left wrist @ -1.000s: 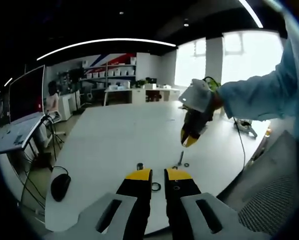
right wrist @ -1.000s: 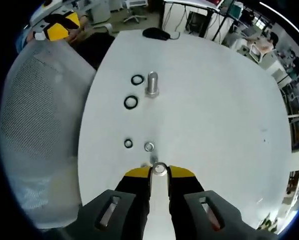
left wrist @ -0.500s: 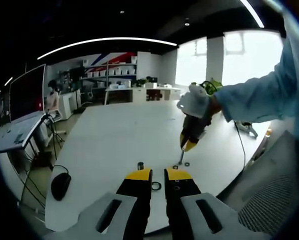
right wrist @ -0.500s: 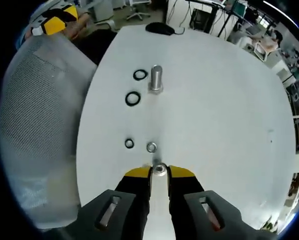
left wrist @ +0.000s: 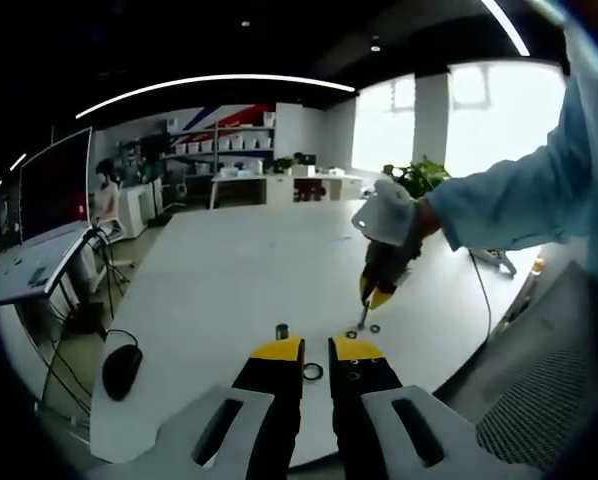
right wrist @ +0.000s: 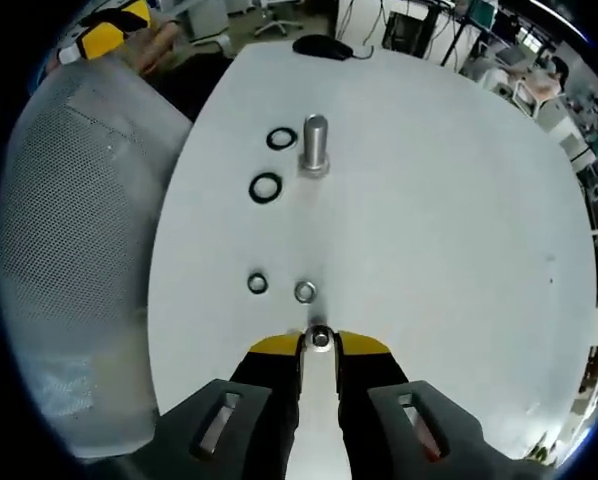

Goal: Place the washer onto the threaded stud by aligning its center hole with the stud, sliding it down to the base, and recovering from edge contact or off-axis alignment until the washer reaches the visible bottom stop.

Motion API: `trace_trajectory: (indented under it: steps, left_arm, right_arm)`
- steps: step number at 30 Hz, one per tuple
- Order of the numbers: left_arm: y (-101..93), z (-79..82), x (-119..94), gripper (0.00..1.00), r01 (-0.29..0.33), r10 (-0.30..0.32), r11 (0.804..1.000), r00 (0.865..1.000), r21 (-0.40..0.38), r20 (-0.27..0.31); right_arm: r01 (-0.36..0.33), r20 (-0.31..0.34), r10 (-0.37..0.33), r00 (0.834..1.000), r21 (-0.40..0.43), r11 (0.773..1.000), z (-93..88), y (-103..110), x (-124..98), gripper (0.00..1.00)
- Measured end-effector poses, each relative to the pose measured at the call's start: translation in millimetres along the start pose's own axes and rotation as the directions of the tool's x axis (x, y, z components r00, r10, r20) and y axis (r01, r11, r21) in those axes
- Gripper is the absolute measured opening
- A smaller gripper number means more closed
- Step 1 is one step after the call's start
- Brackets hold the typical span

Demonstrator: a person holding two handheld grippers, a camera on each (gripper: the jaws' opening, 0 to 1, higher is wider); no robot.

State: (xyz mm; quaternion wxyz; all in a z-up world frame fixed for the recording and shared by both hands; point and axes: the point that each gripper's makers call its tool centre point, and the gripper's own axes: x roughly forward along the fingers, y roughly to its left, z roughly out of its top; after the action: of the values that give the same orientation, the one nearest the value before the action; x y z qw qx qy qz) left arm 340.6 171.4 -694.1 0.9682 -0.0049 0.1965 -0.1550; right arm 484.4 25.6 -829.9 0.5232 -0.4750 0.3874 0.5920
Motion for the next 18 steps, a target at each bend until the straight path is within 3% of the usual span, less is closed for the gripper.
trace_trajectory:
  steps: [9,18]
  left_arm:
    - [0.6,-0.4,0.2,0.07,-0.002,0.002,1.0,1.0,-0.001,-0.001]
    - [0.4,-0.5,0.1,0.07,-0.001,0.001,1.0,1.0,0.002,-0.002]
  right_arm:
    - [0.006,0.01,-0.006,1.0,0.023,1.0,-0.8,-1.6,1.1,0.16]
    - [0.019,0.036,-0.02,0.999,0.038,0.999,0.0,-1.1,-12.3,0.18]
